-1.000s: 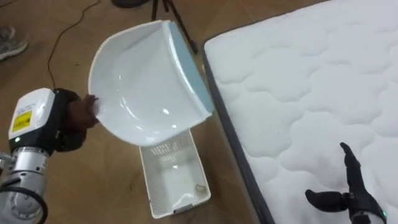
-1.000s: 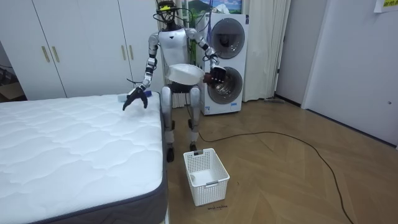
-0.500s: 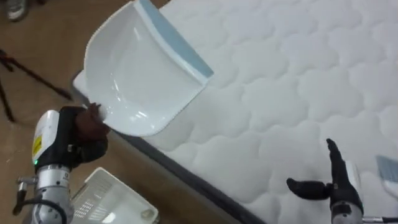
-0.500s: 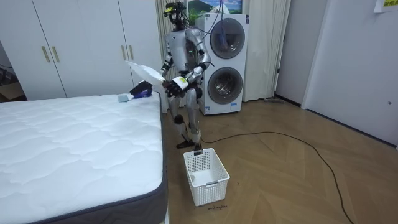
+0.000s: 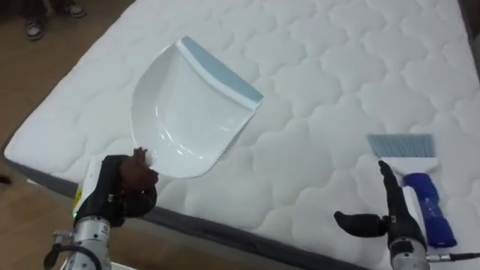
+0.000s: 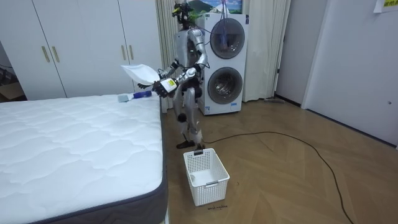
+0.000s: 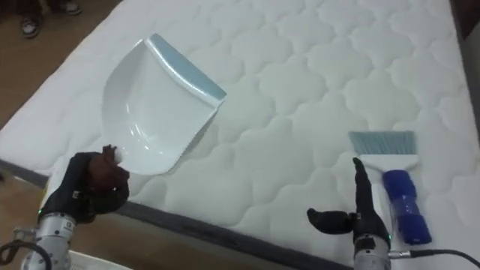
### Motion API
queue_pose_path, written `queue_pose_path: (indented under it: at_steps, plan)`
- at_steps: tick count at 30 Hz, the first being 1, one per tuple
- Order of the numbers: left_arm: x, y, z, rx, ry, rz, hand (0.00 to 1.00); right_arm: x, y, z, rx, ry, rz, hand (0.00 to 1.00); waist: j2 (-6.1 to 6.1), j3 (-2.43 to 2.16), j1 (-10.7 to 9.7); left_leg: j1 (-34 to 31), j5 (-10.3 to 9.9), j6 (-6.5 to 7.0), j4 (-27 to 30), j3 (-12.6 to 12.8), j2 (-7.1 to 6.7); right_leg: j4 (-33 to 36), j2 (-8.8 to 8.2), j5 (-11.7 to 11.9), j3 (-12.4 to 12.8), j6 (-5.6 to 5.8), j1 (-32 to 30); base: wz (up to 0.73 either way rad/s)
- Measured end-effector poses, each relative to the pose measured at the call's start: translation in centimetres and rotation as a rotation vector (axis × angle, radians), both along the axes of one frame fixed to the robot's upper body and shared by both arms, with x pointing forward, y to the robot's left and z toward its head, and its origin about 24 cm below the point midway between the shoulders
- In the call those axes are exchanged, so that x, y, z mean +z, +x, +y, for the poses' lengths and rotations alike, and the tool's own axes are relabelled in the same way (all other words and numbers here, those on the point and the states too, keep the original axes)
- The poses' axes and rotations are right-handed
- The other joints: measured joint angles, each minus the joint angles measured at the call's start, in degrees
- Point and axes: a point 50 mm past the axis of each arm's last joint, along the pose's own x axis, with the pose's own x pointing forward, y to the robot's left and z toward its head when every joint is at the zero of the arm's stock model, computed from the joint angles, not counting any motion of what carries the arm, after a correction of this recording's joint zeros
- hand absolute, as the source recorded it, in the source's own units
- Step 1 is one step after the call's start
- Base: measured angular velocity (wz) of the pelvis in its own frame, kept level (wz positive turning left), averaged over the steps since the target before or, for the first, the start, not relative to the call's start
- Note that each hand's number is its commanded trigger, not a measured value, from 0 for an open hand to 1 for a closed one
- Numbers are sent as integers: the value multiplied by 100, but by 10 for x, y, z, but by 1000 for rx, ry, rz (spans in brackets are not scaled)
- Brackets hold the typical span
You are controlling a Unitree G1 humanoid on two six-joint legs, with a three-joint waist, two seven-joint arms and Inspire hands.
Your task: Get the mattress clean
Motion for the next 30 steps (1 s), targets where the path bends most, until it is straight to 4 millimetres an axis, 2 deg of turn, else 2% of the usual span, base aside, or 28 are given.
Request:
queue_pose_path:
  at_steps: [1, 2, 3, 4, 5, 6, 9, 12, 14, 15, 16, 18, 20, 22, 26, 30]
  plan:
    - [-3, -5, 2, 27, -12, 10, 0, 1, 3, 2, 34, -16, 1, 0, 6, -4, 139, 31, 7, -8, 11, -794, -107, 9, 120, 57, 339, -36, -35, -145]
    - [-5, -7, 3, 43, -19, 16, 0, 1, 3, 3, 47, -18, 2, 0, 12, -8, 177, 48, 10, -10, 15, -1221, -159, -6, 183, 90, 484, -47, -34, -140]
    - [-9, -10, 5, 68, -30, 29, 0, 1, 4, 6, 74, -30, 6, 0, 19, -28, 182, 95, 13, -18, -2, -1800, -242, -31, 285, 150, 718, -63, -1, -118]
    - [-11, -12, 7, 91, -48, 42, 0, 1, 4, 7, 89, -35, 13, 0, 37, -62, 189, 178, 15, -30, -85, -1994, -250, -54, 381, 216, 896, -87, -10, -109]
    - [-14, -13, 8, 102, -59, 50, 0, 1, 4, 8, 94, -35, 18, 0, 49, -74, 187, 208, 23, -44, -153, -1971, -246, -70, 398, 250, 923, -106, -8, -79]
    - [-18, -13, 10, 130, -94, 65, 0, 0, 4, 9, 96, -31, 26, 0, 66, -87, 68, 284, 39, -73, -275, -1927, -248, -95, 442, 288, 983, -115, -6, -39]
    - [-23, -11, 12, 184, -159, 89, 0, -3, 0, 8, 89, -19, 49, 0, 56, -83, -213, 411, 67, -127, -507, -1836, -248, -86, 502, 321, 1061, -122, -32, -20]
    - [-26, -11, 14, 216, -200, 91, 0, -4, -2, 7, 90, -28, 67, 0, 59, -80, -349, 537, 111, -202, -651, -1836, -246, -119, 523, 358, 1084, -135, 8, -6]
    - [-24, -9, 15, 222, -208, 85, 0, -5, -3, 7, 93, -32, 76, 0, 64, -63, -373, 582, 113, -205, -651, -1834, -242, -152, 553, 378, 1146, -128, 59, 0]
    - [-23, -5, 14, 222, -211, 78, 0, -6, -3, 6, 82, -28, 86, 0, 76, -28, -413, 592, 113, -206, -652, -1832, -243, -167, 572, 388, 1197, -107, 82, 0]
    - [-22, -3, 14, 222, -212, 75, 0, -7, -4, 5, 73, -26, 89, 0, 93, -19, -416, 587, 115, -209, -653, -1832, -241, -197, 575, 400, 1196, -88, 95, 0]
    - [-18, 3, 14, 231, -217, 57, 0, -8, -4, 3, 56, -25, 103, 0, 175, 11, -454, 568, 114, -219, -744, -1833, -239, -329, 584, 474, 1196, -20, 119, 0]
    - [-15, 8, 15, 232, -216, 43, 0, -10, -5, 4, 51, -12, 121, 0, 221, 1, -476, 525, 116, -220, -751, -1832, -237, -416, 589, 536, 1177, -19, 117, -2]
    - [-11, 15, 14, 226, -216, 21, 0, -12, -7, 4, 52, -5, 136, 0, 238, -6, -479, 509, 116, -219, -752, -1829, -237, -436, 590, 589, 1164, -85, 110, 0]
    - [-2, 28, 12, 220, -216, -21, 0, -14, -9, 3, 50, -7, 156, 0, 279, -33, -493, 545, 117, -216, -781, -1829, -231, -437, 598, 602, 1157, -94, 111, -6]
    - [3, 37, 10, 215, -218, -36, 0, -18, -12, 1, 50, -13, 184, 0, 288, -38, -510, 618, 123, -213, -793, -1821, -230, -503, 606, 608, 1163, -87, 159, -5]
